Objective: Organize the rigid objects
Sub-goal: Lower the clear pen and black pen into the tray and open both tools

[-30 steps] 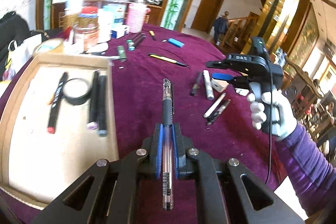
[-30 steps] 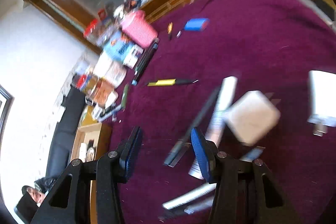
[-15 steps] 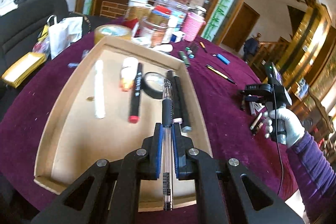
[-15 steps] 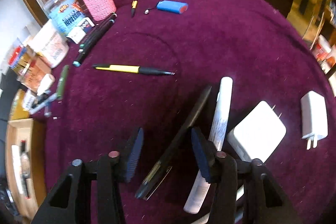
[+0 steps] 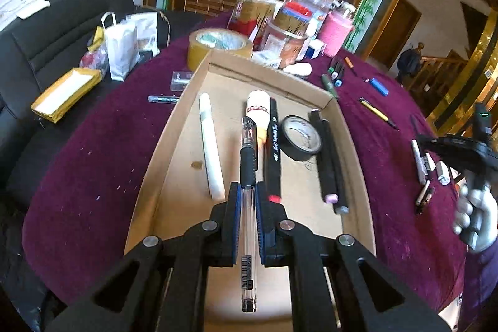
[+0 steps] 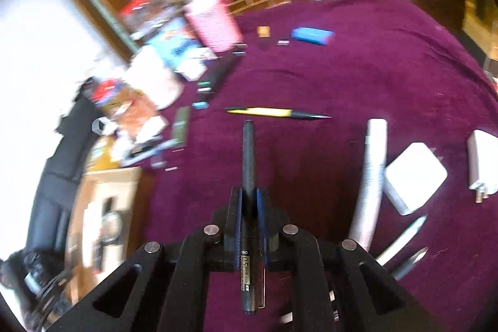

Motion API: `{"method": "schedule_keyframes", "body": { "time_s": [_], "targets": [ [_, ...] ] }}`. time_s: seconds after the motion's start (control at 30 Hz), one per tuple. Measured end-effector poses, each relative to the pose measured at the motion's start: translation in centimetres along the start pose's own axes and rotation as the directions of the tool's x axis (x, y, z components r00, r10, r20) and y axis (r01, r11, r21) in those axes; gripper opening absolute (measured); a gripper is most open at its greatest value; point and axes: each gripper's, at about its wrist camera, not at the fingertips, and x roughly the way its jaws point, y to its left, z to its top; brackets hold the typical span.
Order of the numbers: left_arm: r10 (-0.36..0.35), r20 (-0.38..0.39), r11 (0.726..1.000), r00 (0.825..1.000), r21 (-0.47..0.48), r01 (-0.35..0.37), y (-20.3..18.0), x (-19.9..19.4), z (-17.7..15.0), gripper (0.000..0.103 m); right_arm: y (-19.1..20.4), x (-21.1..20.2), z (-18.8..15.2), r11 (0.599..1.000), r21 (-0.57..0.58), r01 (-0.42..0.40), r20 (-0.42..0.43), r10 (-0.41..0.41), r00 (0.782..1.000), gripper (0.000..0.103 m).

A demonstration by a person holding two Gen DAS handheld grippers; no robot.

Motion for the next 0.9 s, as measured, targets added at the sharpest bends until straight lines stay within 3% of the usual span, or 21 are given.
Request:
{"method": "schedule_keyframes", "body": {
  "time_s": [0.17, 0.37, 0.43, 0.5, 0.67, 0.8, 0.9],
  "targets": [
    [0.066, -0.058, 0.998, 0.996, 0.012, -0.066, 0.4, 3.3, 2.8, 0.009, 5.7, 0.3, -1.6, 0.988, -0.062, -0.143, -0.061, 0.139, 0.988, 0.011],
    [0.123, -0.094, 0.992, 0.988, 0.054, -0.118, 0.1, 6.1, 5.4, 0.009, 11.4, 2.6, -3.6, 0.962, -0.121, -0.243, -0.154, 0.223, 0.962, 0.011],
    [0.147, -0.088, 0.988, 0.985, 0.062, -0.141, 0.1, 6.4, 5.7, 0.018, 13.1, 3.4, -4.4, 0.952, -0.129, -0.277, -0.193, 0.25, 0.949, 0.011],
    [0.104, -0.086, 0.994, 0.991, 0.025, -0.102, 0.4, 5.9, 5.7, 0.036, 14.8, 4.3, -5.4, 0.94, -0.131, -0.316, -0.24, 0.279, 0.93, 0.011],
    [0.027, 0.016, 1.0, 1.0, -0.006, -0.027, 0.7, 2.1, 4.8, 0.049, 17.8, 6.4, -8.3, 0.919, -0.136, -0.37, -0.366, 0.301, 0.881, 0.011],
    [-0.006, 0.113, 1.0, 0.994, -0.027, 0.009, 1.3, -1.9, 3.7, 0.06, 19.3, 8.5, -10.9, 0.924, -0.108, -0.367, -0.466, 0.279, 0.84, 0.011],
    [-0.023, 0.171, 0.998, 0.985, -0.047, 0.031, 2.0, -4.4, 2.8, 0.063, 19.9, 9.8, -11.4, 0.943, -0.139, -0.304, -0.473, 0.206, 0.857, 0.011]
  ]
}}
